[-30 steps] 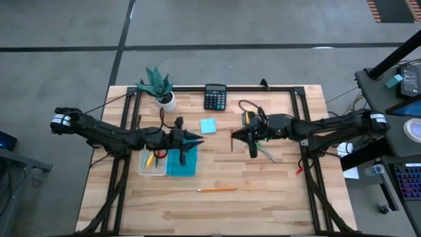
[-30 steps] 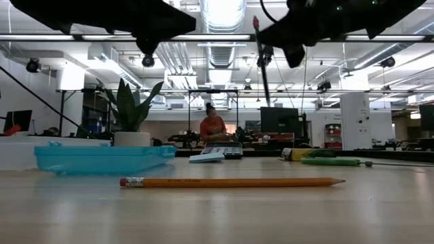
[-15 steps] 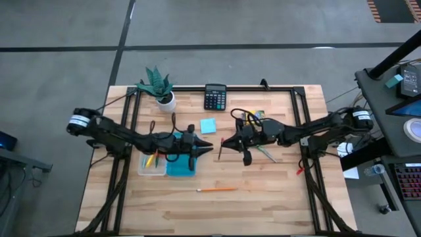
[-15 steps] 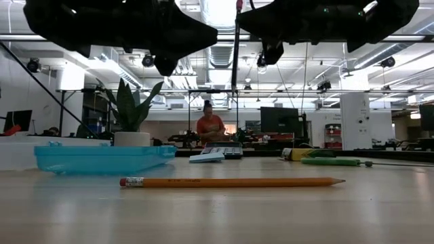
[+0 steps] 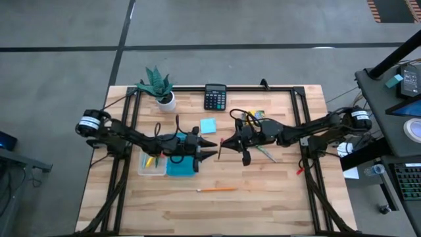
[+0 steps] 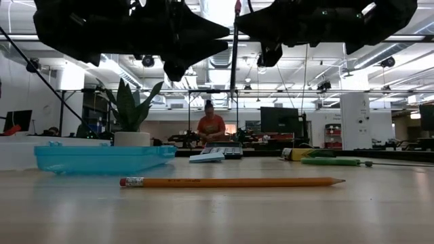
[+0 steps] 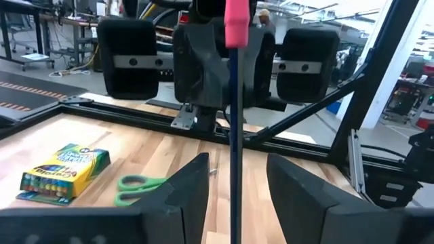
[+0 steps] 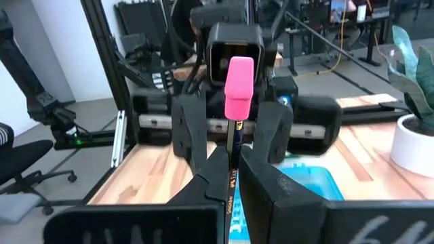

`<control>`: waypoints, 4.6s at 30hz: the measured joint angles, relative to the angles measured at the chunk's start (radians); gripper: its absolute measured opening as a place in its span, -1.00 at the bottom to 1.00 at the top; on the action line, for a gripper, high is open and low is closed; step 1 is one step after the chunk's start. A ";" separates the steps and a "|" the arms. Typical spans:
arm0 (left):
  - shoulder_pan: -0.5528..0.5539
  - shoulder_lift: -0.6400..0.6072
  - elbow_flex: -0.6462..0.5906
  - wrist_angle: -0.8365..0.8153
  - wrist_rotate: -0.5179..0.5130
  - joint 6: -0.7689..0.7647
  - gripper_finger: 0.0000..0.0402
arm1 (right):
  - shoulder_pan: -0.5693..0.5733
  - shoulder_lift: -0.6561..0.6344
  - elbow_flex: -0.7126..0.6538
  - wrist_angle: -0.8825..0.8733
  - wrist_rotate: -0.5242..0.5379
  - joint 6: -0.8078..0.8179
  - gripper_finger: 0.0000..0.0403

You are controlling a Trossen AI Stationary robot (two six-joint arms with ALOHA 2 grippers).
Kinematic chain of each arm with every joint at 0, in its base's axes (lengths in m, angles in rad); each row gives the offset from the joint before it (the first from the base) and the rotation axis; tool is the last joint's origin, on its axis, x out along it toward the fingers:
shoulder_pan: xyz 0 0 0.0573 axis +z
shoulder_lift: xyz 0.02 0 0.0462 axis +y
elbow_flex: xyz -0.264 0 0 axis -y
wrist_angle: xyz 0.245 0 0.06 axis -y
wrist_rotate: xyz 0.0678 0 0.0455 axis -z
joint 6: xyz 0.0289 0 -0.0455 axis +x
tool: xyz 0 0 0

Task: Pack school essentials
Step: Put the blue pencil into the blue supply box

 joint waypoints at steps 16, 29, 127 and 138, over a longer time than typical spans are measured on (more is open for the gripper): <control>0.002 0.110 0.083 0.050 0.014 0.005 -0.35 | 0.000 0.018 0.000 0.030 0.001 0.000 -0.94; 0.002 0.108 0.083 0.050 0.014 0.003 -0.95 | 0.000 0.018 0.000 0.029 0.000 -0.017 -0.93; 0.087 -0.080 0.217 -2.226 0.074 -1.309 -0.88 | -0.081 -0.343 -0.002 -0.777 0.343 -0.349 -0.25; 0.086 -0.080 0.216 -2.223 0.076 -1.309 -0.85 | -0.081 -0.343 -0.002 -0.776 0.343 -0.348 -0.25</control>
